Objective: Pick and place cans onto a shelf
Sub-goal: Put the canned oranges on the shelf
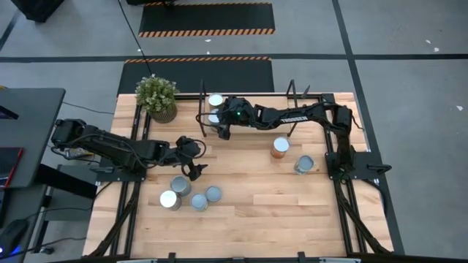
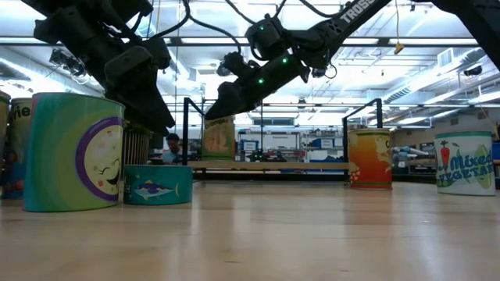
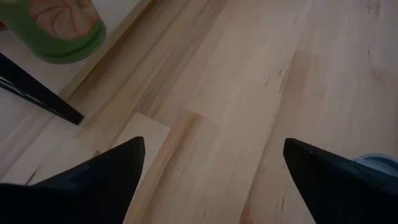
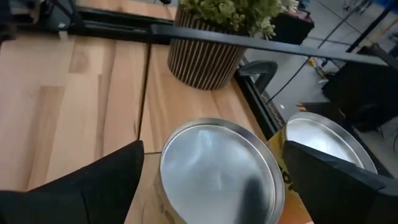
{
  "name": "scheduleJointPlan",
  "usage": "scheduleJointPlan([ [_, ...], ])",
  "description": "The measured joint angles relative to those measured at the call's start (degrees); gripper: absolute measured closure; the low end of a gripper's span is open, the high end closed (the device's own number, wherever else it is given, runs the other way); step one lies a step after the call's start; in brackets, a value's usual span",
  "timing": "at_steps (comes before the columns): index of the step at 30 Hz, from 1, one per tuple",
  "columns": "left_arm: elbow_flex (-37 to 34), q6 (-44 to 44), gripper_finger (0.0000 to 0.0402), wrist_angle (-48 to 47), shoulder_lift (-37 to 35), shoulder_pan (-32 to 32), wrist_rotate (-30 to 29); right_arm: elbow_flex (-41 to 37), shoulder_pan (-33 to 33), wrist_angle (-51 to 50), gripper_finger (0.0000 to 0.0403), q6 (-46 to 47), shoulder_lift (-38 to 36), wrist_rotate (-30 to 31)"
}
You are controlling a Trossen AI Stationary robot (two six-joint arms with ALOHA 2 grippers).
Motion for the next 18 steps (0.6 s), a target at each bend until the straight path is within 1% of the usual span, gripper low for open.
scheduleJointPlan([
  [4,0.0,0.0,0.0012,-0.02,0.02,0.0,0.0,0.0,0.28,-0.67,0.0011,-4.34,-1.4,0.03],
  [12,0.0,0.07,0.0012,-0.48,0.04,-0.02,0.0,0.02,3.12,-9.86,0.0011,-14.77,-5.85,0.21],
  [14,0.0,0.07,0.0012,-0.52,0.04,-0.02,0.0,-0.02,3.76,-11.97,0.0011,-17.94,-5.95,2.39],
  [18,0.0,-0.01,0.0012,-0.52,0.04,-0.02,0.0,-1.4,3.82,-10.95,0.0013,-21.96,-4.97,7.88],
])
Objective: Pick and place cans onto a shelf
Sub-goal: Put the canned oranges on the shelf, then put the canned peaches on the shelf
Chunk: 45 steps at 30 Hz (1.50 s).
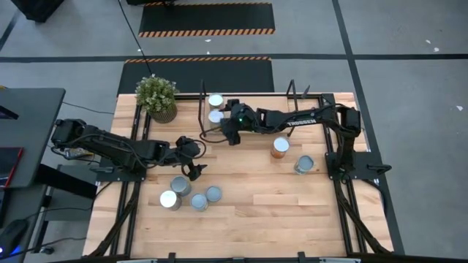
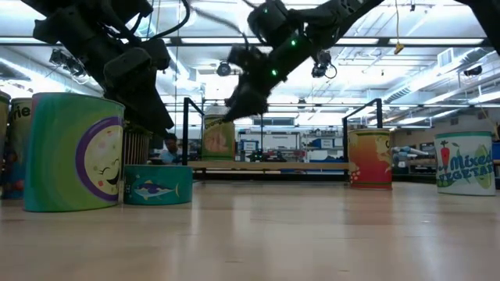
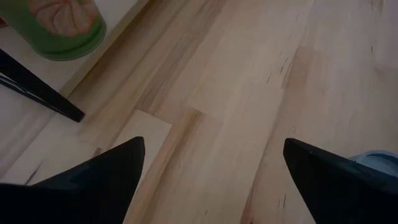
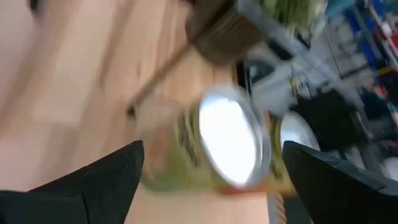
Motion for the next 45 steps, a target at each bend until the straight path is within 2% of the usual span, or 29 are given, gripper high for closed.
scheduleJointPlan([
  [4,1.39,-0.06,0.0012,-2.93,0.02,0.0,-0.29,-0.07,-0.11,2.84,0.0015,-0.95,1.6,5.05],
  [7,5.47,0.1,0.0012,-8.66,-0.04,-0.1,-1.42,0.06,-0.1,5.18,0.0015,-2.89,2.41,5.87],
  [10,9.31,-0.08,0.0012,-18.04,-0.04,-0.15,0.58,-0.04,0.07,4.6,0.0016,-3.23,2.59,6.73],
  [13,14.28,-1.81,0.0012,-28.39,0.0,-0.32,5.31,-0.03,1.67,2.6,0.0016,-3.41,1.23,13.03],
  [15,18.3,-2.6,0.0012,-35.86,0.0,-1.03,6.49,-0.03,3.08,1.53,0.0016,-3.39,-0.05,15.76],
  [19,25.89,-2.59,0.0012,-44.92,-0.11,-3.55,7.67,0.0,5.7,-1.02,0.0016,-0.67,-2.23,16.07],
  [23,32.42,-5.58,0.0012,-49.07,-0.13,-8.01,8.82,0.01,7.74,-6.55,0.0016,3.77,-3.28,15.9],
  [28,34.58,-17.61,0.0012,-53.12,-0.15,-16.99,12.13,0.02,9.39,-14.74,0.0016,10.64,-3.28,15.72],
  [33,34.39,-35.92,0.0012,-59.46,-0.13,-27.5,12.39,0.0,10.41,-21.11,0.0023,14.5,-3.75,14.42],
  [38,31.51,-53.8,0.0012,-60.08,-0.13,-37.57,12.28,0.0,12.58,-22.76,0.0035,16.83,-6.22,12.49],
  [45,24.22,-69.24,0.0012,-59.93,-0.11,-47.74,14.65,0.0,15.97,-21.79,0.0043,16.71,-9.81,8.6],
])
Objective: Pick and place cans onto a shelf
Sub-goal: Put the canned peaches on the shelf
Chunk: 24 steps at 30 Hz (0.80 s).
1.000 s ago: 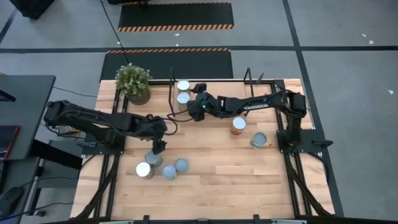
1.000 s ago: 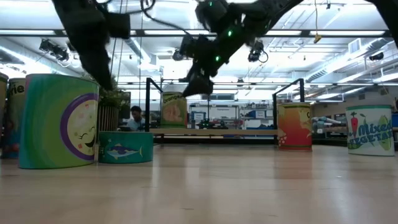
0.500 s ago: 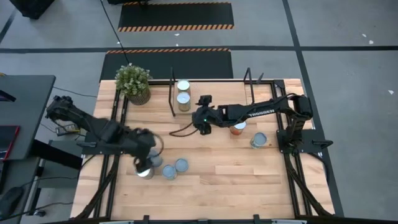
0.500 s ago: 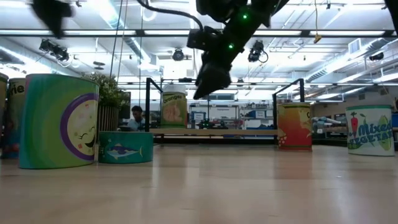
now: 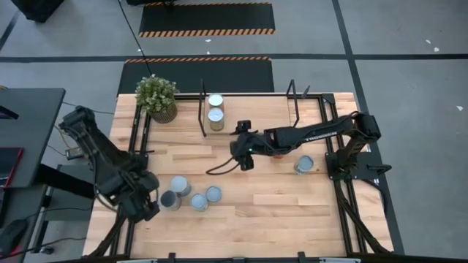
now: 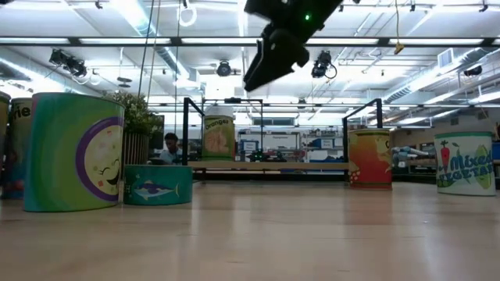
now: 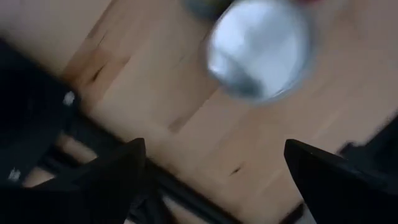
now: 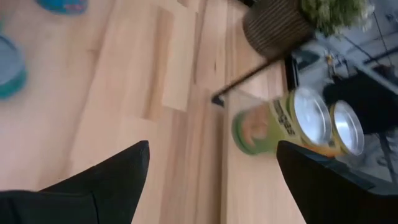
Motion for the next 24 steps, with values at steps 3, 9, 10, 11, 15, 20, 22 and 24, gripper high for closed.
scheduleJointPlan([
  [3,-4.71,-3.83,0.0012,4.54,0.02,-2.13,0.23,0.0,0.5,-0.02,0.0043,-0.37,-0.73,-0.33],
  [9,-12.17,-0.77,0.0012,13.25,1.11,-0.8,4.65,0.0,-0.03,0.08,0.0044,-1.02,-0.9,-0.72],
  [10,-12.51,0.21,0.0012,13.51,2.03,-0.44,4.35,0.0,-0.28,0.34,0.0044,-1.02,-0.9,-1.42],
  [11,-12.61,1.9,0.0012,13.74,2.86,-0.27,3.97,0.0,-0.57,0.43,0.0044,-0.97,-0.9,-2.33],
  [15,-12.59,11.9,0.0012,18.12,7.69,0.37,1.92,0.0,-1.27,0.47,0.0044,-0.37,-0.9,-4.32],
  [20,-12.59,18.69,0.0012,20.56,12.47,1.15,0.14,0.0,-1.55,1.04,0.0044,-0.34,-0.9,-4.51],
  [22,-12.59,19.98,0.0012,21.86,13.13,1.14,-1.82,0.0,-1.59,1.3,0.0044,-0.36,-0.9,-4.49],
  [24,-12.59,21.36,0.0012,22.83,13.18,1.16,-4.92,0.0,-1.59,1.36,0.0044,-0.37,-0.9,-4.5],
])
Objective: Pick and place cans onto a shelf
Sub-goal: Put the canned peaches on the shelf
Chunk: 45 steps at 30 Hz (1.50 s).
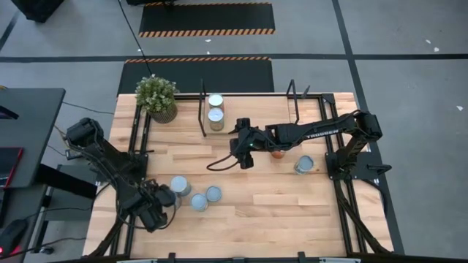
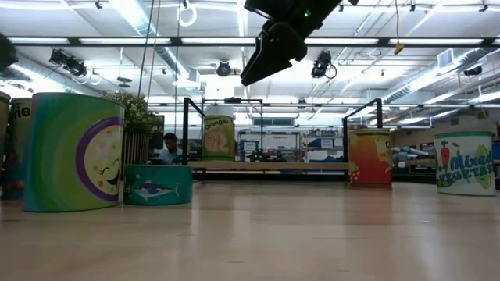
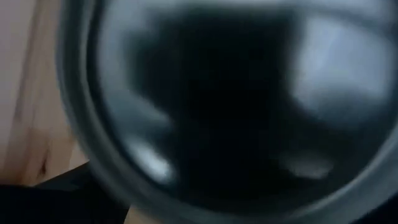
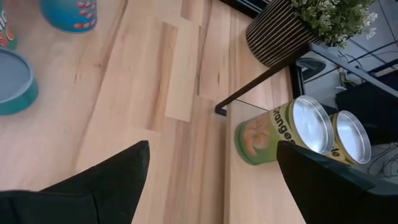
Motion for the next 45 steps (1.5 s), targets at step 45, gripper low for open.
scheduleJointPlan([
  [45,25.2,25.54,0.0091,-9.63,-0.04,23.19,-8.15,-6.51,-3.42,-3.67,0.0044,3.03,-13.88,-4.75],
])
